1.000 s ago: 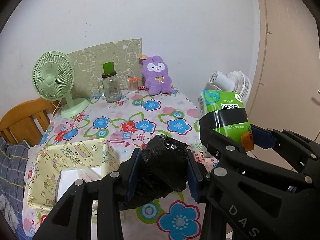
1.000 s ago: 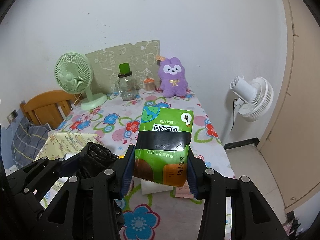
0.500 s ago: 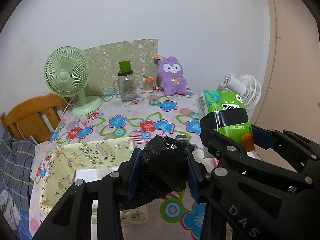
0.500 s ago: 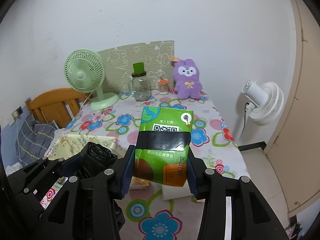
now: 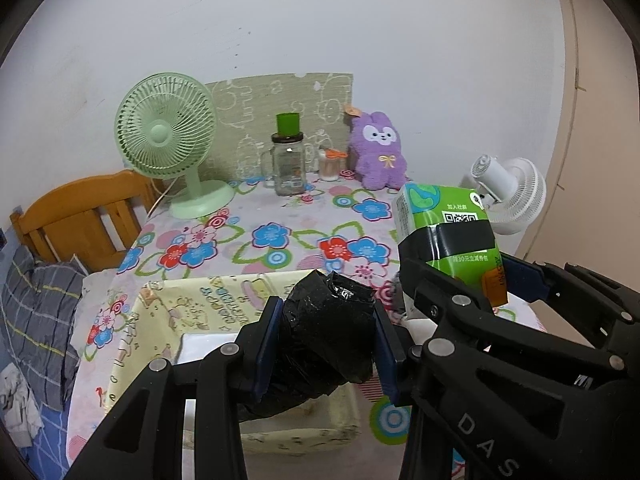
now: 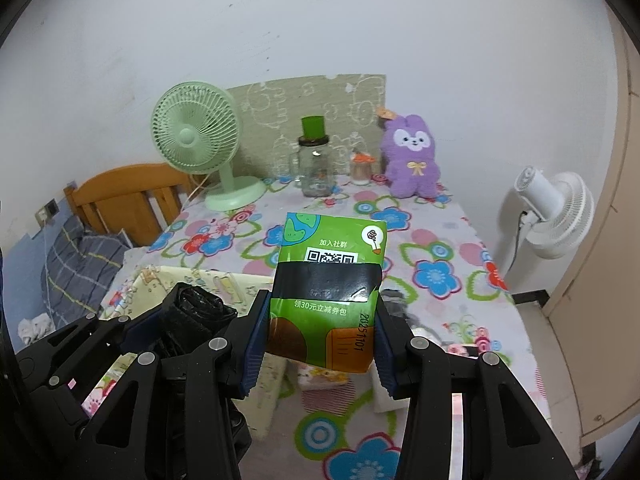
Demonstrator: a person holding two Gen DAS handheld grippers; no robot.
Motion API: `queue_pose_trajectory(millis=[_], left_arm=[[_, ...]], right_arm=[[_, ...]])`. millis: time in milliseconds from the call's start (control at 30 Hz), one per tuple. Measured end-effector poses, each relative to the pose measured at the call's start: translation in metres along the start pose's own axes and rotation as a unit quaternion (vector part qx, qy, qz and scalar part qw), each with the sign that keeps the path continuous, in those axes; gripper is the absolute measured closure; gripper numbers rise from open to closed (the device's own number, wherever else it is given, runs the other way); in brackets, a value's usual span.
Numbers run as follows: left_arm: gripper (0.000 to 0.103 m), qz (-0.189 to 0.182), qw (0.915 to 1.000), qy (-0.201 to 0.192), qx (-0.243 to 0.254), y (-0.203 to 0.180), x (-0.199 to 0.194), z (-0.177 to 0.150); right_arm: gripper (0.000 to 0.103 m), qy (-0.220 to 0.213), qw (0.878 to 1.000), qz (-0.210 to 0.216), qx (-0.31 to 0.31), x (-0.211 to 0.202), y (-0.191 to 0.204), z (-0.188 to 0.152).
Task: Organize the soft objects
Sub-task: 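Carry the umbrella and green packet over the yellow fabric box with both grippers, then release the umbrella into the yellow box with the left gripper while the right gripper lowers the green packet in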
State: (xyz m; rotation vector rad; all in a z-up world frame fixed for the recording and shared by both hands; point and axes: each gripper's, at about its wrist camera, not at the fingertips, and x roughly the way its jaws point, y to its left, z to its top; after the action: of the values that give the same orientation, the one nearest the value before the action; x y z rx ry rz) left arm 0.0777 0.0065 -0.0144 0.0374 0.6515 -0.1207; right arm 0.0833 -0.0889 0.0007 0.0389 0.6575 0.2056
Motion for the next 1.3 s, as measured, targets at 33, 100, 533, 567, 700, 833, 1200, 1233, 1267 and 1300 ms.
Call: queue_pose_trajectory(millis=[33, 100, 533, 567, 700, 833, 1200, 1233, 1267, 1300], left_arm=[[0.060, 0.001, 1.0000, 0.000, 0.000, 0.003, 0.001, 0.000], [0.060, 0.003, 1.0000, 0.000, 0.002, 0.008, 0.002, -0.001], [0.060, 0.023, 0.9995, 0.016, -0.014, 0.051, 0.015, -0.008], [0.059, 0.025, 0.9994, 0.018, -0.016, 0.054, 0.016, -0.009], [0.059, 0.035, 0.9987, 0.027, -0.026, 0.068, 0.022, -0.013], [0.058, 0.043, 0.9979, 0.036, -0.031, 0.080, 0.028, -0.018], [0.044, 0.054, 0.9960, 0.058, -0.040, 0.103, 0.039, -0.027], [0.041, 0.054, 0.9958, 0.061, -0.042, 0.105, 0.039, -0.027], [0.038, 0.053, 0.9956, 0.063, -0.044, 0.106, 0.040, -0.028], [0.034, 0.054, 0.9955, 0.063, -0.045, 0.108, 0.040, -0.028]], right_arm=[[0.054, 0.001, 1.000, 0.002, -0.001, 0.002, 0.003, 0.000], [0.054, 0.003, 1.000, 0.002, -0.002, 0.006, 0.008, 0.001], [0.054, 0.019, 0.999, 0.023, -0.022, 0.031, 0.043, 0.002], [0.054, 0.021, 0.999, 0.026, -0.026, 0.034, 0.047, 0.002], [0.054, 0.027, 0.998, 0.034, -0.036, 0.042, 0.059, 0.000], [0.054, 0.034, 0.998, 0.043, -0.043, 0.051, 0.071, -0.001], [0.054, 0.055, 0.995, 0.060, -0.061, 0.072, 0.093, -0.005], [0.054, 0.056, 0.995, 0.061, -0.063, 0.073, 0.095, -0.005], [0.054, 0.058, 0.994, 0.064, -0.065, 0.075, 0.097, -0.006], [0.054, 0.060, 0.994, 0.067, -0.066, 0.077, 0.098, -0.006]])
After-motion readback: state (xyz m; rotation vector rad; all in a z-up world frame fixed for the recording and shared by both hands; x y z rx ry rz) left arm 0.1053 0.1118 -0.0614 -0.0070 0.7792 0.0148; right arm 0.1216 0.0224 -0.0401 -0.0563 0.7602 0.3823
